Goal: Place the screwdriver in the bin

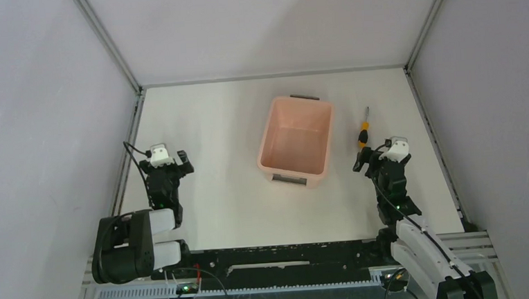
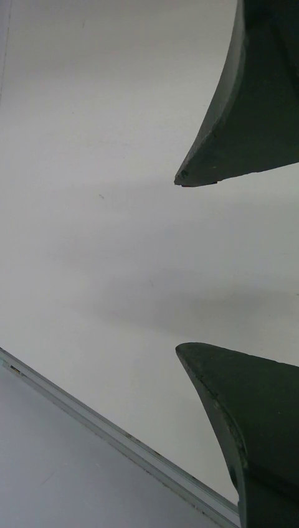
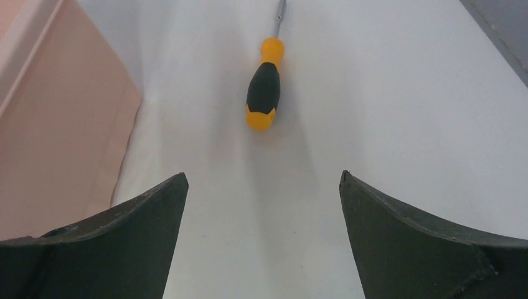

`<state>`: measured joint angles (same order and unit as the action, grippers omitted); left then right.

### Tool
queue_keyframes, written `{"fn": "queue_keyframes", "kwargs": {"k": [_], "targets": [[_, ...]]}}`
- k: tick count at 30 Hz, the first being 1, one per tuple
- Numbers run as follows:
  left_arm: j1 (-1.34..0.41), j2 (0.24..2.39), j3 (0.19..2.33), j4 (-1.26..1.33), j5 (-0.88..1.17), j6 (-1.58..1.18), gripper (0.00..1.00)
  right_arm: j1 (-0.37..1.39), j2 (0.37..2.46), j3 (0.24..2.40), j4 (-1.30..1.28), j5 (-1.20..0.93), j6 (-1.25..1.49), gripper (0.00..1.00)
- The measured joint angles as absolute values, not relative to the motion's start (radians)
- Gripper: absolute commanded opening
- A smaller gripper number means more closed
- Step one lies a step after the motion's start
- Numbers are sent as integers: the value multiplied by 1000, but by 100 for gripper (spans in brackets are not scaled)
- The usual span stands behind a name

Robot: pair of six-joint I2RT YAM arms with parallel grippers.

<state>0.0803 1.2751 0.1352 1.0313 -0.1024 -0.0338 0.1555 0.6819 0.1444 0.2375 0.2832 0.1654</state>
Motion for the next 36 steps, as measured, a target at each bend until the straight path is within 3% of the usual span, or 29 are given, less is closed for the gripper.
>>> {"fn": "queue_keyframes", "kwargs": {"k": [4,9,14,18,28,33,36], "targets": [[80,1275,135,1031,-102,-34,100,155,669,160,208,321,184,100],[80,1275,135,1031,-102,-34,100,152,771,420,-2,340,196,100],[80,1275,135,1031,-102,-34,100,133,1056,889,-266,332,238,100],[80,1275,135,1031,-102,-34,100,89,1317,1142,-432,283,274,100],[80,1275,135,1031,-102,-34,100,41,1803,1316,-653,217,287,98],[80,1275,135,1031,-102,-34,100,9,1898,1322,-660,201,291,88],[80,1275,135,1031,-102,-34,100,-15,1946,1329,-655,170,298,71]]}}
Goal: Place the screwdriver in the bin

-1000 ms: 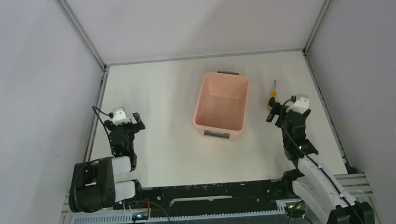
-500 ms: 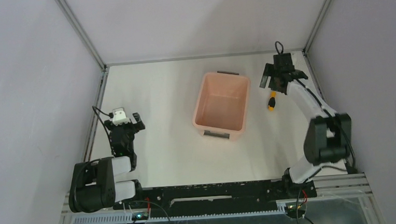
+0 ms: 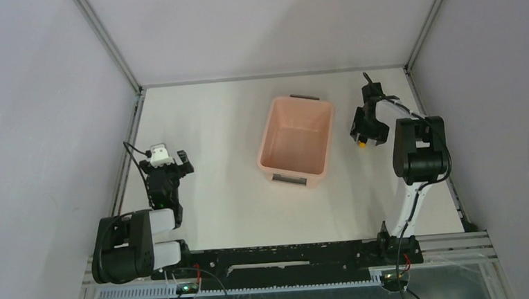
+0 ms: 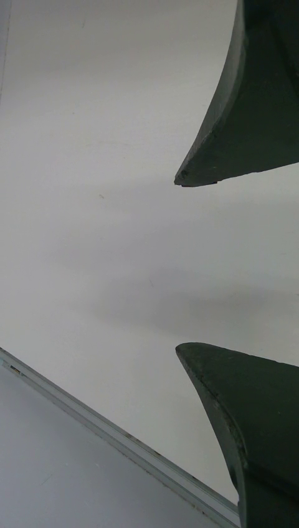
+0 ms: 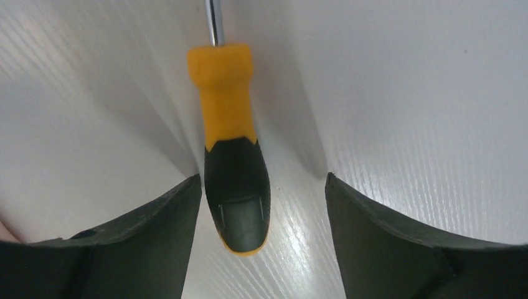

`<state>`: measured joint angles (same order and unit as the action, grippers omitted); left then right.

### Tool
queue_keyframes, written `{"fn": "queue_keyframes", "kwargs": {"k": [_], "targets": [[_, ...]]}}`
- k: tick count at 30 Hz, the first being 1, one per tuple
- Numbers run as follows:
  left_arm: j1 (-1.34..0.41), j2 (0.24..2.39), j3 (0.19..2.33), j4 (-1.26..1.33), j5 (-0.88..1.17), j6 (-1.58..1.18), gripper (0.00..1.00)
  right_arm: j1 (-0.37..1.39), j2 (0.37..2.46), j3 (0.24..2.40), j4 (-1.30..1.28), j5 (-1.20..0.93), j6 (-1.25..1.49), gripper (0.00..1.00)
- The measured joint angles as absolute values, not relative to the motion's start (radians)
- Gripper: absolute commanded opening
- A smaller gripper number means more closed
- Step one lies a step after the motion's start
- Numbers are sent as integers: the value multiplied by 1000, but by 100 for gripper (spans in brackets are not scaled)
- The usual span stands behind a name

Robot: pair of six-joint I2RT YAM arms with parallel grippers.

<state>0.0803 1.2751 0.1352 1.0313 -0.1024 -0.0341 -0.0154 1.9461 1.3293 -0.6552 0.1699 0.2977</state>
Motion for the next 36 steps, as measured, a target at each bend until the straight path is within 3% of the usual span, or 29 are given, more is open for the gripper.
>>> {"fn": "queue_keyframes", "kwargs": {"k": [1,4,5,15,24,29,36], "targets": [[80,1275,135,1031,-102,-34,100,-20,1949,1335,-653,167,299,58],[80,1275,135,1031,-102,-34,100,-27,1956,1339,-639,146,306,6],[80,1275,135,1031,-102,-34,100,-28,1957,1340,-640,147,296,0],[80,1275,135,1032,-102,-34,100,-41,1902,1410,-740,180,286,0],[80,1275,135,1031,-102,-34,100,-1,1465,1451,-887,137,265,0],[80,1275,135,1031,-102,-34,100,200,1320,1539,-955,146,302,0],[80,1275,135,1032,-102,-34,100,545,1313,1605,-972,234,401,0]]}}
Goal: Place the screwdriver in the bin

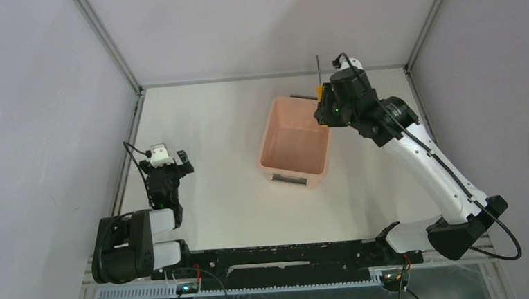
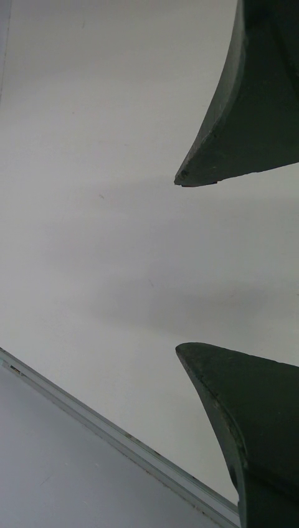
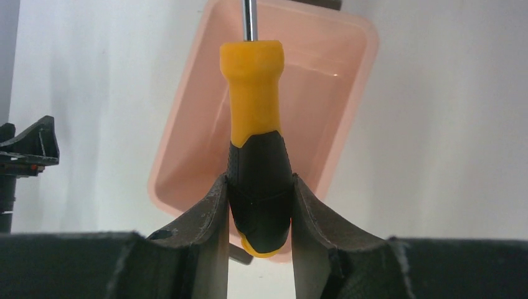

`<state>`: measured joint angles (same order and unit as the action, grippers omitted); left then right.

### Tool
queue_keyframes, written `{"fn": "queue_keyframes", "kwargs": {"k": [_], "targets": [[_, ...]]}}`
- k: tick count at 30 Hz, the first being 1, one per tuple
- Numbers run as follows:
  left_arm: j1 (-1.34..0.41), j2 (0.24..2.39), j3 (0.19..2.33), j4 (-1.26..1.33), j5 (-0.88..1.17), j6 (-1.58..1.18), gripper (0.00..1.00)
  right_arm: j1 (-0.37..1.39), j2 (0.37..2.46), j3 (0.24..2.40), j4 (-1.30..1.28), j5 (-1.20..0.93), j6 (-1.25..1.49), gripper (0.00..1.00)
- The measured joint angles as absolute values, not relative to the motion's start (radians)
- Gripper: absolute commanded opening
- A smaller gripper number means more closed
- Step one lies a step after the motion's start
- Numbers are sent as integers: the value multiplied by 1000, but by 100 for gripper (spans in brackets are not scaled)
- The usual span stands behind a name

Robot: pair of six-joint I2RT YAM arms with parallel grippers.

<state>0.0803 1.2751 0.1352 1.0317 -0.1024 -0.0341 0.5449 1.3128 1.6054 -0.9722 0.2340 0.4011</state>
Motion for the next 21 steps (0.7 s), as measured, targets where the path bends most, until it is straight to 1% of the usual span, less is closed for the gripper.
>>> {"fn": "queue_keyframes", "kwargs": {"k": [3,6,14,18,19,20,21], "targets": [[80,1275,135,1031,-102,-34,100,608,1329,1580,-951,286,462,0],[80,1275,135,1031,-102,-34,100,658,1356,1511,-915,320,514,0],[80,1275,135,1031,-102,-34,100,754,1584,1372,-848,364,606,0],[80,1275,135,1031,-102,-34,100,770,1689,1320,-822,364,638,5],[80,1275,135,1031,-102,-34,100,772,1713,1315,-816,365,643,7],[80,1275,135,1031,-102,-34,100,772,1745,1311,-805,365,647,11],[80,1275,135,1032,-102,-34,100,772,1769,1309,-796,365,651,18]]}}
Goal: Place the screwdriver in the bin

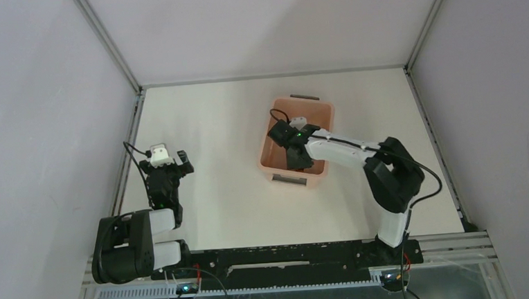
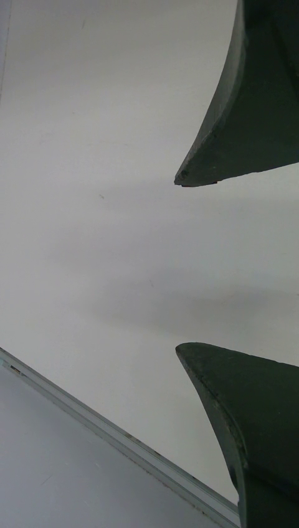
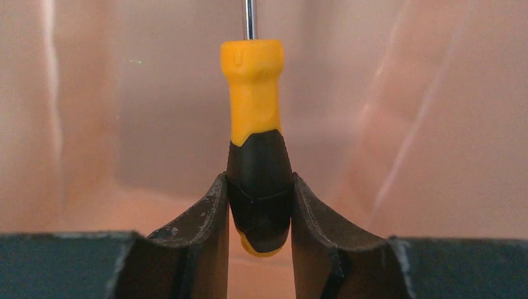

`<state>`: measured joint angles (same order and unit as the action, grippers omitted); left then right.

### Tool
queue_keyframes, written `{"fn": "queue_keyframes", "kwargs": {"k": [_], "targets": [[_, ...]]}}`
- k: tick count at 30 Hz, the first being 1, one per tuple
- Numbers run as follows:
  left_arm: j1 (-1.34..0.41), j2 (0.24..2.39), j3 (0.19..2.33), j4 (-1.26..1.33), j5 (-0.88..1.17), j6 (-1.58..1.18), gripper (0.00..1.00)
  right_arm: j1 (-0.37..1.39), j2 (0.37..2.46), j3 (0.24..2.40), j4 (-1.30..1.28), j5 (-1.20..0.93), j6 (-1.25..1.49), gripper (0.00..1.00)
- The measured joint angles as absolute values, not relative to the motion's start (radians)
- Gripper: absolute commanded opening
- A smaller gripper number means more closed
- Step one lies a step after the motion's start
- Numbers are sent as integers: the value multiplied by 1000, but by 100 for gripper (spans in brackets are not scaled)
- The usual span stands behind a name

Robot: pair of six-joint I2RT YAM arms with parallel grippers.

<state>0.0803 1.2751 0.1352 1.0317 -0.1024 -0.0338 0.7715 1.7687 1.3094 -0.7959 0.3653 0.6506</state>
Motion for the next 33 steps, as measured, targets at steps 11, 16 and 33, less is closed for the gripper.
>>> {"fn": "queue_keyframes", "kwargs": {"k": [11,16,33], "targets": [[80,1275,135,1031,-102,-34,100,771,1879,1298,-719,354,661,82],[80,1275,135,1031,-102,-34,100,771,1783,1316,-751,390,624,100],[80,1275,135,1032,-102,-34,100,403,1307,1309,-831,505,427,100]]}}
